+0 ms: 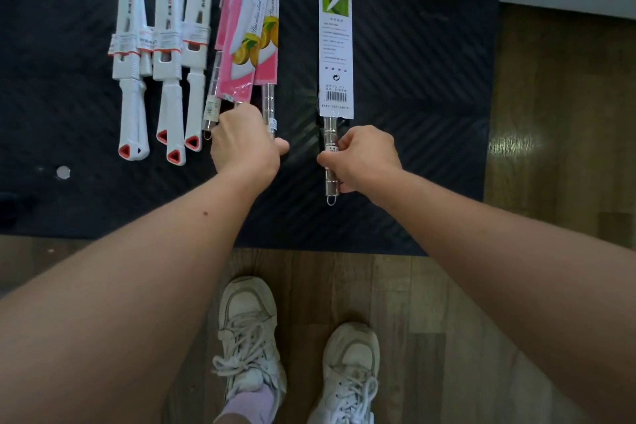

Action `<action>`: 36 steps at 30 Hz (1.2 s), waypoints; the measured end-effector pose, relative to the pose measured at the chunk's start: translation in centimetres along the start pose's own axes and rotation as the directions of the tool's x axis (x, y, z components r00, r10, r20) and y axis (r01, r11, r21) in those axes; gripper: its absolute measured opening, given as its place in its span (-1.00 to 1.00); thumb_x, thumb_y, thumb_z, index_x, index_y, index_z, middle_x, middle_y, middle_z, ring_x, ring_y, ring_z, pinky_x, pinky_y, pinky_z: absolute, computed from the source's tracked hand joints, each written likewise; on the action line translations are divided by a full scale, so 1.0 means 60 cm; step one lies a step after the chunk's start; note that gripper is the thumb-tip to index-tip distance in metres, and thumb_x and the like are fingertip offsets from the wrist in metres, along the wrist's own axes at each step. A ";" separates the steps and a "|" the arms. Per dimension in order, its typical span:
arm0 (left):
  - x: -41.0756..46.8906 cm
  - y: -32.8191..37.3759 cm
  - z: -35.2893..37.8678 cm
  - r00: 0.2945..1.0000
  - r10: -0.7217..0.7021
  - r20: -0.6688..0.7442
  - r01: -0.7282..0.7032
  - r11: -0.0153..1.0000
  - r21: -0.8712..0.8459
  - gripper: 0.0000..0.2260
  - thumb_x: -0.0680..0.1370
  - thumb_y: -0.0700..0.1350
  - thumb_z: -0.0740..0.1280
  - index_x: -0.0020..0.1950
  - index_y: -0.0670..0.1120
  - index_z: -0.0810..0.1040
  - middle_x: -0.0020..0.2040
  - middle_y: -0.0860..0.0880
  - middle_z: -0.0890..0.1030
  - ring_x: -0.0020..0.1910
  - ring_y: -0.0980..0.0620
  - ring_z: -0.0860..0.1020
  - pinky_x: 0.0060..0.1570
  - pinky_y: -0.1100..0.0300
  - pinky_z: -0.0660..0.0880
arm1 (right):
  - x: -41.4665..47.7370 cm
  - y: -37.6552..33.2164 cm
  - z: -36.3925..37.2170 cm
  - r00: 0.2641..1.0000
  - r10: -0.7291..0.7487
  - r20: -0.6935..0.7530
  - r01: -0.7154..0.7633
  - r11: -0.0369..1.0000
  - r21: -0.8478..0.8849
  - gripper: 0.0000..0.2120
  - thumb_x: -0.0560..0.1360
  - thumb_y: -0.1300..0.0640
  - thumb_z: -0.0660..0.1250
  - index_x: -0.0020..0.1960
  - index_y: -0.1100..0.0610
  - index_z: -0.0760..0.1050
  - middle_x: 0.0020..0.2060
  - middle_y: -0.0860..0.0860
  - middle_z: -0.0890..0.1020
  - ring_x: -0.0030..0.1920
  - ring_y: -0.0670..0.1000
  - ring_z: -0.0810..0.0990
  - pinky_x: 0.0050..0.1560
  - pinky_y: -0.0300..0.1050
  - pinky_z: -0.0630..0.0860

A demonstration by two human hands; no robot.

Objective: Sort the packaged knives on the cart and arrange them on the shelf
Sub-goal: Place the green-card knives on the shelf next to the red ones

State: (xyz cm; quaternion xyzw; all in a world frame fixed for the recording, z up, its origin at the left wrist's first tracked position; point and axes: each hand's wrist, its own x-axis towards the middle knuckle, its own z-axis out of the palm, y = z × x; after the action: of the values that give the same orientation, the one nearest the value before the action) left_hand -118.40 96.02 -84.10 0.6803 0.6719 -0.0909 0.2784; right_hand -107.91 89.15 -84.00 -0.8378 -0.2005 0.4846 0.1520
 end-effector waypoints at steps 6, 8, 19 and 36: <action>-0.015 -0.008 0.014 0.992 -0.117 0.056 0.128 0.953 -0.276 -0.85 0.42 -0.08 0.45 -0.12 -0.07 0.51 -0.12 -0.03 0.56 -0.08 -0.01 0.53 -0.14 0.19 0.41 | 0.001 0.003 -0.009 1.000 -0.016 0.005 0.015 1.000 0.009 -0.88 0.38 0.14 0.43 -0.23 0.15 0.52 -0.12 0.13 0.65 -0.11 0.13 0.67 -0.06 0.05 0.63; -0.020 -0.013 0.014 0.991 -0.101 0.087 0.127 0.916 -0.382 -0.86 0.43 -0.10 0.44 -0.08 -0.01 0.52 -0.15 0.02 0.56 -0.17 0.08 0.53 -0.25 0.29 0.40 | 0.001 0.005 -0.011 1.000 -0.019 0.001 0.019 1.000 0.008 -0.86 0.38 0.14 0.43 -0.29 0.11 0.48 -0.11 0.14 0.65 -0.09 0.14 0.66 -0.04 0.05 0.63; -0.036 -0.043 0.006 0.976 -0.041 0.216 0.197 0.599 -0.776 -0.75 0.45 -0.20 0.43 0.12 -0.15 0.60 -0.13 0.04 0.63 -0.07 0.09 0.61 0.05 0.19 0.55 | -0.018 0.016 -0.027 0.996 -0.083 0.024 0.078 0.987 0.143 -0.82 0.44 0.14 0.42 -0.28 -0.02 0.47 -0.16 0.05 0.66 -0.12 0.06 0.68 -0.03 0.05 0.63; -0.177 0.084 -0.315 0.974 0.130 0.184 0.115 0.417 -0.902 -0.87 0.45 -0.29 0.39 -0.03 -0.15 0.61 -0.12 -0.04 0.66 -0.11 0.04 0.63 0.02 0.19 0.57 | -0.266 -0.156 -0.232 0.972 -0.220 -0.082 0.233 0.949 0.213 -0.81 0.45 0.13 0.41 0.06 0.11 0.53 -0.07 0.05 0.65 -0.06 0.05 0.65 0.00 0.08 0.62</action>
State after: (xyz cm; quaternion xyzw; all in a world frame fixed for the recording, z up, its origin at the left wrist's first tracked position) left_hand -119.14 96.58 -61.87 0.4097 0.5747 0.2111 0.6762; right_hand -104.72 88.76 -61.06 -0.8007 -0.2355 0.4589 0.3047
